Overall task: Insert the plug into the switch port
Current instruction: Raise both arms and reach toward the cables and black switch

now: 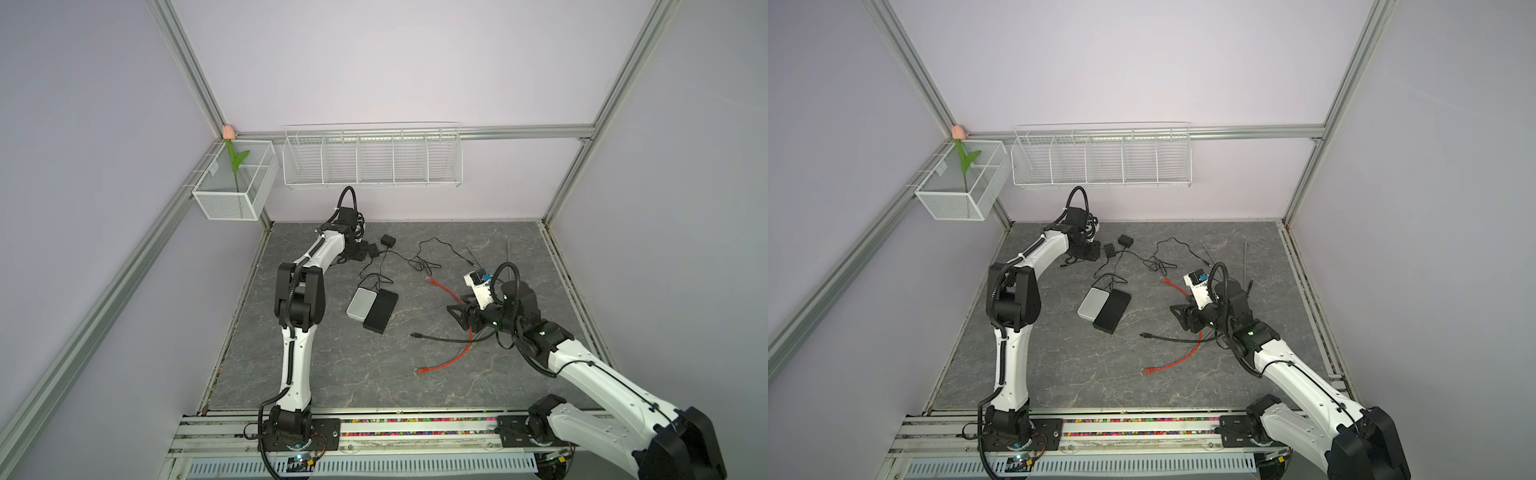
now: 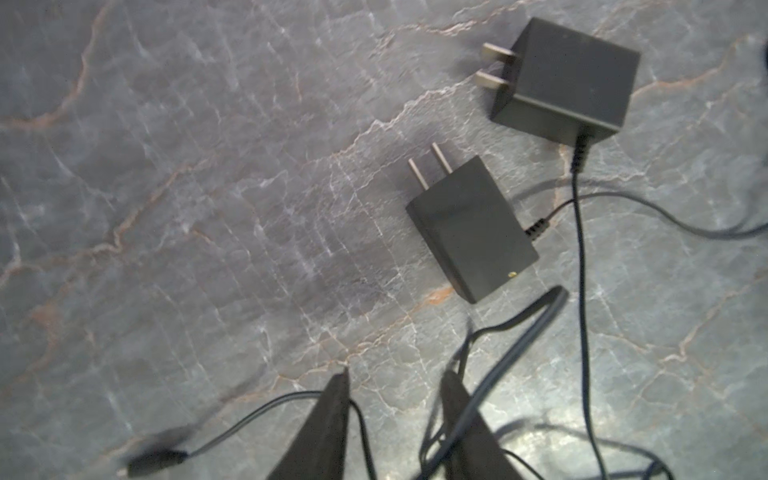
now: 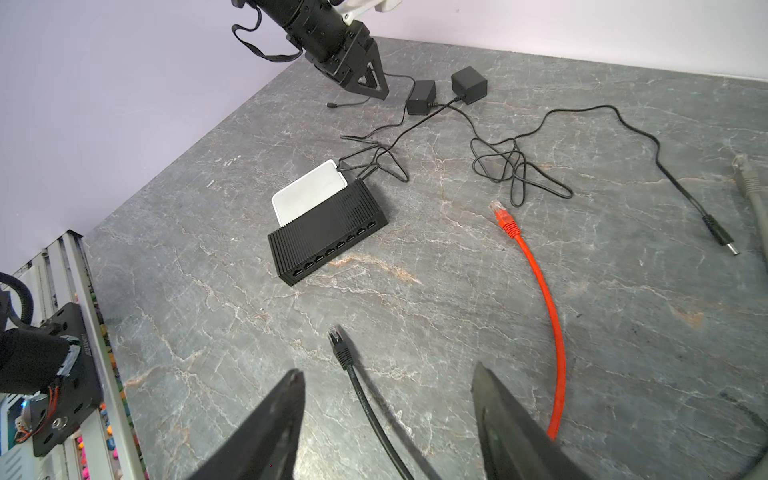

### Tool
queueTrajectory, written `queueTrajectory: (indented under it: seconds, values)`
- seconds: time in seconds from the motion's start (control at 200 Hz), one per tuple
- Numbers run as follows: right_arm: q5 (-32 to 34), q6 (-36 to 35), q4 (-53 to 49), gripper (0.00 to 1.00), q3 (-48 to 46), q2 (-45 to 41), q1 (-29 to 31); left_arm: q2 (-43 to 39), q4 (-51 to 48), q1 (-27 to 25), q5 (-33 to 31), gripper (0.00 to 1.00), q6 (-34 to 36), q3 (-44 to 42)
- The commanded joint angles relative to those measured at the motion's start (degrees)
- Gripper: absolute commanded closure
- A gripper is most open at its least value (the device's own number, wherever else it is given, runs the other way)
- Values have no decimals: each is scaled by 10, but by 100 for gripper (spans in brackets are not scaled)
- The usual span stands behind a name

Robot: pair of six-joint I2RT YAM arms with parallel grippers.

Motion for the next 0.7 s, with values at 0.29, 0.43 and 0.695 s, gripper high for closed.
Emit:
queueTrajectory:
  seconds: [0.29, 0.43, 0.695]
  values:
    - [12, 18, -10, 37, -7, -25, 2, 3, -117, -2, 33, 100, 15, 100]
    - [15, 23, -17, 37, -10, -27, 3, -26, -146, -8, 24, 100, 11, 106]
    - [-41, 26, -32, 38, 22, 19, 12, -68, -235, -17, -34, 100, -54, 144]
